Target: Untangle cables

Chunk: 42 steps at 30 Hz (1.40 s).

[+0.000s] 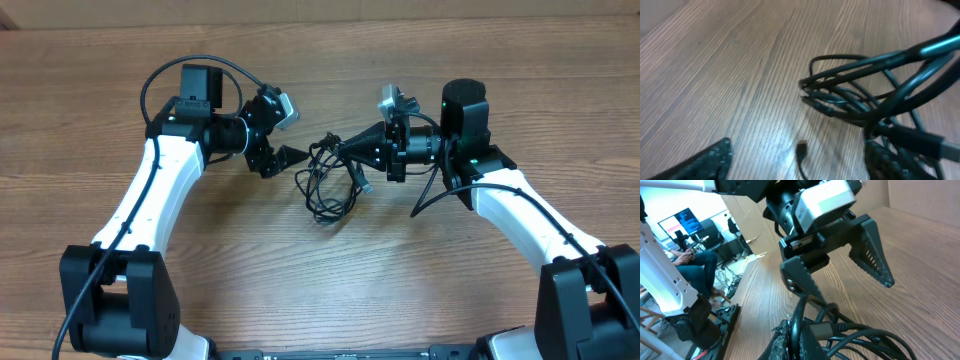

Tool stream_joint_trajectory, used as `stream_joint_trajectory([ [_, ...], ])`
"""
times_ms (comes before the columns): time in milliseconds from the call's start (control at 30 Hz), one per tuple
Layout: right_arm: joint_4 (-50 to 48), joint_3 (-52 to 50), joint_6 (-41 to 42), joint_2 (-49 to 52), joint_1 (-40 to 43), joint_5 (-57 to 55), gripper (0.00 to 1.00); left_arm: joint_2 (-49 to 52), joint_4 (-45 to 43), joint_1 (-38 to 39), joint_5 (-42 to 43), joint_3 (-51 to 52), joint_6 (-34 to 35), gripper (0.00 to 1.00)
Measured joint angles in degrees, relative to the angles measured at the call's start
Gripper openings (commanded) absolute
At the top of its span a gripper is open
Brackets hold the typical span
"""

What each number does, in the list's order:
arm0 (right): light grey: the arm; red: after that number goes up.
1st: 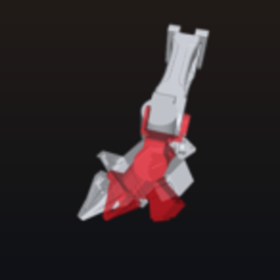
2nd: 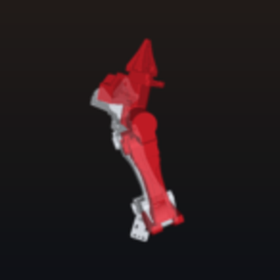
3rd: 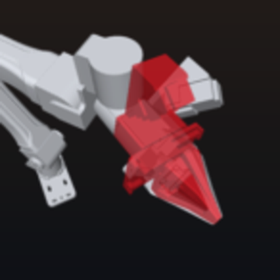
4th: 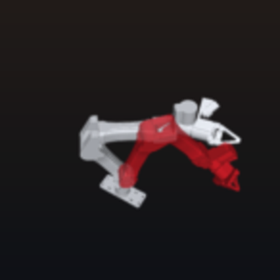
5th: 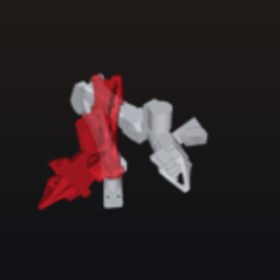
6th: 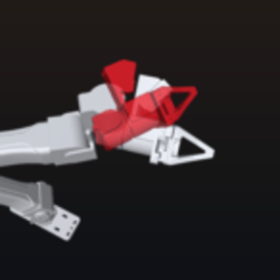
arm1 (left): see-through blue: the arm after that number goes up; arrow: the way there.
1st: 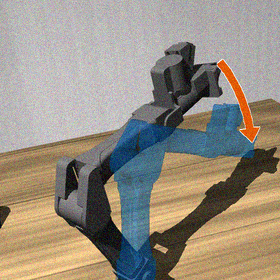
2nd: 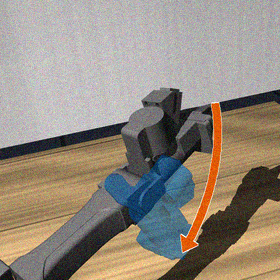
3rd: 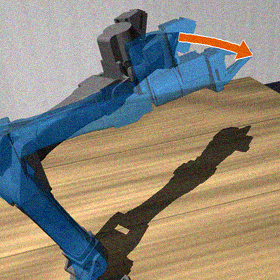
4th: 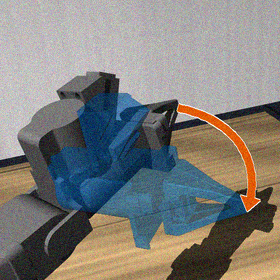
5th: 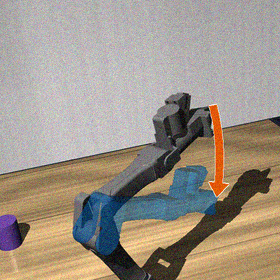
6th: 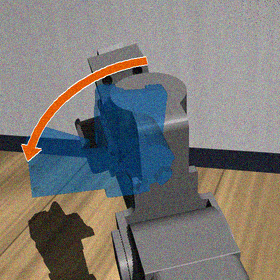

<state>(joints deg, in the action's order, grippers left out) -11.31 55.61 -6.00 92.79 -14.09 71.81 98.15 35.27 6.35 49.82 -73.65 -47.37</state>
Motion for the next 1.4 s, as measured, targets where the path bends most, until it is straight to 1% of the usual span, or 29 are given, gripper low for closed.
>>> stream_joint_trajectory([
  [200,0.0,0.0,0.0,0.0,0.0,0.0,0.04,0.0,0.0,0.0,3.9,0.0,0.2,1.0],
  [467,0.0,0.0,0.0,0.0,0.0,1.7,0.04,0.0,-0.9,0.0,4.5,0.0,0.2,1.0],
  [700,-0.7,0.0,0.0,0.0,0.0,5.0,0.04,0.0,-1.0,0.0,1.9,0.0,0.2,1.0],
  [900,-3.5,0.0,0.0,0.0,0.0,10.9,0.04,0.0,-1.1,0.0,-1.7,0.0,0.3,1.0],
  [1067,-3.7,0.0,0.0,0.0,0.0,13.3,0.04,0.0,-1.9,0.0,-2.2,0.0,0.5,1.0],
  [1233,-3.6,0.0,0.0,0.0,0.0,12.5,0.04,0.0,-2.1,0.0,-0.9,0.0,0.7,0.99],
  [1400,-2.1,0.0,1.4,0.0,0.0,5.1,0.04,0.0,-1.5,0.0,0.7,0.0,0.9,1.0],
])
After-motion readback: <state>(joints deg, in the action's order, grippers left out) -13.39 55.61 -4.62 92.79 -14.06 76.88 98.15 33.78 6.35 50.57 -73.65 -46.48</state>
